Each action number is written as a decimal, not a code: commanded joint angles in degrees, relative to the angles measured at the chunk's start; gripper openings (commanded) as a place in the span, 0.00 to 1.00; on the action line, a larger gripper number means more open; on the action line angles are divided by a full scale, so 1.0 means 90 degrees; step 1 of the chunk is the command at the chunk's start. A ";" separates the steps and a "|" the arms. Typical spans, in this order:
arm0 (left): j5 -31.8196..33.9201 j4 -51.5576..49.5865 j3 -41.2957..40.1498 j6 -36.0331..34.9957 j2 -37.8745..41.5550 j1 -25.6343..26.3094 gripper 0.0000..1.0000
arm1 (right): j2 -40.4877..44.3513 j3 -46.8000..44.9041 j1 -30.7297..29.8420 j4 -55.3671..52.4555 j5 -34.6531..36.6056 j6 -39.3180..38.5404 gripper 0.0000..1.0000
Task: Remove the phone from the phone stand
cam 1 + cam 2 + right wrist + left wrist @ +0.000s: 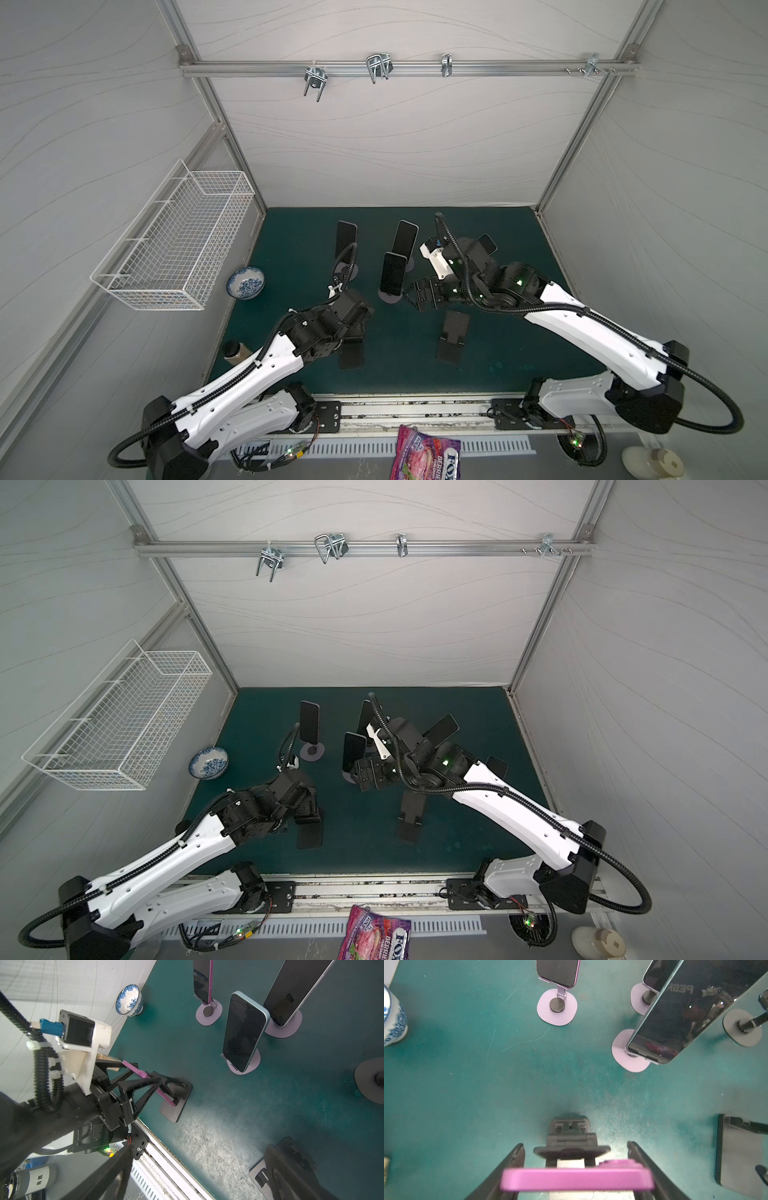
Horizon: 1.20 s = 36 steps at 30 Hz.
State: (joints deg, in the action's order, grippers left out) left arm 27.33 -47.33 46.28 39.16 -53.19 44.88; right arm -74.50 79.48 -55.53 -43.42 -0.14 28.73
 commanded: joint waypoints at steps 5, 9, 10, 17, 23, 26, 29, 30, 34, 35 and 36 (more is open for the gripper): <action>0.0091 -0.0439 0.0531 0.0042 0.0291 -0.0026 0.59 | -0.0046 0.0261 0.0027 -0.0009 -0.0150 0.0021 0.99; 0.0027 -0.0554 0.0590 0.0119 0.0472 -0.0019 0.59 | 0.0054 0.0249 0.0027 -0.0029 -0.0165 0.0026 0.99; 0.0030 -0.0589 0.0600 0.0150 0.0506 -0.0023 0.59 | 0.0082 0.0239 0.0027 -0.0043 -0.0159 0.0026 0.98; -0.0092 -0.0864 0.0794 0.0070 0.0596 -0.0025 0.59 | 0.0123 0.0304 0.0027 -0.0146 -0.0068 -0.0042 0.99; -0.0309 -0.1165 0.1103 -0.0065 0.0636 -0.0026 0.57 | 0.0150 0.0287 0.0027 -0.0107 -0.0077 -0.0006 0.98; -0.0348 -0.1330 0.1236 -0.0073 0.0685 -0.0026 0.57 | 0.0172 0.0254 0.0027 -0.0096 -0.0069 -0.0008 0.99; -0.0339 -0.1448 0.1311 -0.0079 0.0799 -0.0021 0.57 | 0.0172 0.0234 0.0027 -0.0097 -0.0062 -0.0025 0.99; -0.0328 -0.1498 0.1314 -0.0073 0.0826 -0.0026 0.57 | 0.0164 0.0225 0.0027 -0.0091 -0.0062 -0.0033 0.99; -0.0325 -0.1593 0.1325 -0.0027 0.0907 -0.0020 0.57 | 0.0124 0.0258 0.0027 -0.0109 -0.0071 -0.0077 0.99; -0.0328 -0.1619 0.1332 -0.0015 0.0920 -0.0025 0.57 | 0.0114 0.0282 0.0030 -0.0107 -0.0078 -0.0084 0.99; -0.0338 -0.1643 0.1350 -0.0015 0.0945 -0.0023 0.57 | 0.0095 0.0304 0.0022 -0.0088 -0.0085 -0.0087 0.99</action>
State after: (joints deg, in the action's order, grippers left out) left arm 23.55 -61.45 55.46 38.74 -45.67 44.88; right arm -74.35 80.62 -55.51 -43.51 -1.10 28.60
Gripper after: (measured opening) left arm 0.734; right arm 0.985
